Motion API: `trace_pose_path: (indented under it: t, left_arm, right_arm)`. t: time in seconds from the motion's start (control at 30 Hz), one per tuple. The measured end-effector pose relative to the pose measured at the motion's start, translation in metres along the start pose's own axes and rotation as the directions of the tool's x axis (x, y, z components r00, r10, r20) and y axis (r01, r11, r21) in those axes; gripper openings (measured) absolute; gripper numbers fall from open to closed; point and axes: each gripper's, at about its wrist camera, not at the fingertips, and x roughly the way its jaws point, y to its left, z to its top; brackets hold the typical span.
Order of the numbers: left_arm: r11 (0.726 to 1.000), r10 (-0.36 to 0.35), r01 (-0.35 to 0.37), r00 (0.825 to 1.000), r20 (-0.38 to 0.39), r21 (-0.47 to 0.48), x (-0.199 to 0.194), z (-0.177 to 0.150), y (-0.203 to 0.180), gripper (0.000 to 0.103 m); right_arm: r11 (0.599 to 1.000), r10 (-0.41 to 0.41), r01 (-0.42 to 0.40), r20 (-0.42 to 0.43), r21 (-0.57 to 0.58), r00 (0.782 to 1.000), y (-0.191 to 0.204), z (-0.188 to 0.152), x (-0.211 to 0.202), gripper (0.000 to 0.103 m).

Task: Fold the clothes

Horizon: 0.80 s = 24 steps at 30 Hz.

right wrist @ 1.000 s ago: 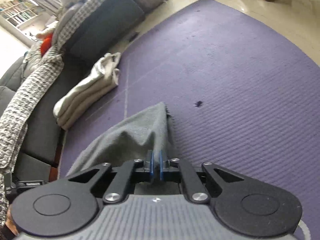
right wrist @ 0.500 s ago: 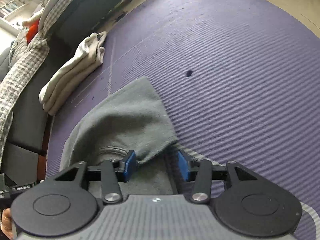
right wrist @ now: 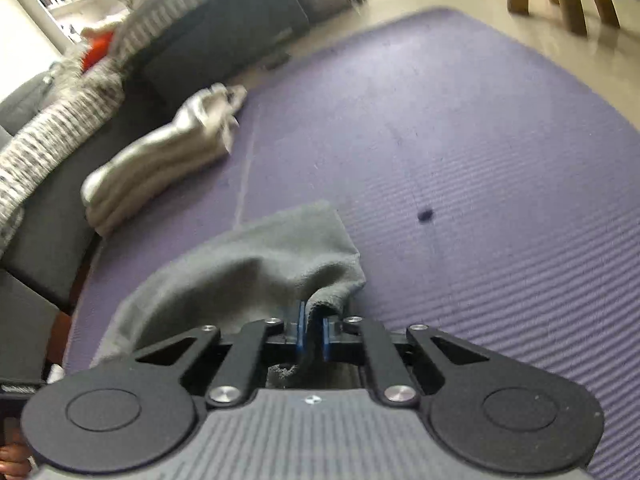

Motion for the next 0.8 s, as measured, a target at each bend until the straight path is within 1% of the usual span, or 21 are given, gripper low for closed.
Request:
trace_pose_path:
  t: [0.07,0.13,0.2,0.27,0.3,0.43,0.5,0.53,0.6,0.63,0.67,0.7,0.73,0.77,0.8]
  left_arm:
    - [1.000,-0.013,0.013,1.000,0.002,-0.015,-0.005,0.003,0.000,0.005]
    - [0.999,-0.026,0.026,1.000,-0.002,-0.035,-0.009,0.006,0.001,0.005]
    - [0.997,-0.046,0.044,0.999,-0.028,-0.067,-0.013,0.008,0.005,0.005]
    - [0.996,-0.052,0.048,0.997,-0.055,-0.074,-0.016,0.010,0.007,0.005]
    - [0.996,-0.051,0.045,0.995,-0.090,-0.070,-0.019,0.013,0.008,0.005]
    - [0.999,-0.017,0.011,0.988,-0.156,-0.041,-0.021,0.014,0.007,0.005]
    - [0.999,0.035,-0.036,0.979,-0.200,0.002,-0.014,0.012,0.004,0.005]
    - [0.998,0.055,-0.052,0.974,-0.222,0.019,-0.009,0.009,0.004,0.005]
    - [0.996,0.087,-0.079,0.965,-0.248,0.044,0.000,0.003,0.004,0.006]
    - [0.994,0.103,-0.091,0.960,-0.260,0.055,0.004,-0.001,0.004,0.006]
    - [0.994,0.103,-0.091,0.959,-0.264,0.056,0.006,-0.003,0.005,0.010]
    - [0.994,0.103,-0.091,0.958,-0.268,0.056,0.008,-0.005,0.007,0.013]
    - [0.995,0.095,-0.086,0.960,-0.265,0.044,0.008,-0.006,0.009,0.021]
    - [0.996,0.087,-0.081,0.961,-0.261,0.031,0.007,-0.006,0.011,0.027]
    - [0.997,0.081,-0.080,0.964,-0.252,0.016,0.006,-0.005,0.014,0.029]
  right_arm:
    - [1.000,0.016,-0.016,-0.009,0.020,1.000,0.001,0.005,-0.008,0.005]
    - [0.999,0.010,-0.009,-0.024,0.033,1.000,0.001,0.008,-0.014,0.005]
    - [0.999,0.013,-0.011,-0.048,0.052,0.999,0.000,0.010,-0.023,0.005]
    - [0.999,0.008,-0.004,-0.071,0.052,0.997,0.001,0.011,-0.028,0.005]
    - [0.999,0.004,0.000,-0.086,0.049,0.996,0.001,0.012,-0.031,0.005]
    - [0.999,-0.032,0.032,-0.143,-0.006,0.989,0.007,0.005,-0.029,0.005]
    - [0.994,-0.092,0.079,-0.195,-0.073,0.976,0.010,-0.004,-0.019,0.005]
    - [0.993,-0.103,0.087,-0.206,-0.082,0.973,0.010,-0.006,-0.017,0.005]
    - [0.985,-0.149,0.123,-0.248,-0.119,0.957,0.009,-0.016,-0.002,0.007]
    - [0.984,-0.159,0.131,-0.256,-0.125,0.953,0.009,-0.017,0.002,0.008]
    - [0.982,-0.171,0.141,-0.274,-0.125,0.946,0.007,-0.021,0.008,0.012]
    - [0.983,-0.171,0.142,-0.283,-0.118,0.944,0.006,-0.022,0.010,0.015]
    - [0.984,-0.167,0.141,-0.284,-0.108,0.944,0.005,-0.023,0.010,0.018]
    - [0.985,-0.163,0.140,-0.285,-0.099,0.945,0.005,-0.023,0.009,0.025]
    - [0.986,-0.156,0.135,-0.279,-0.093,0.948,0.006,-0.023,0.008,0.028]
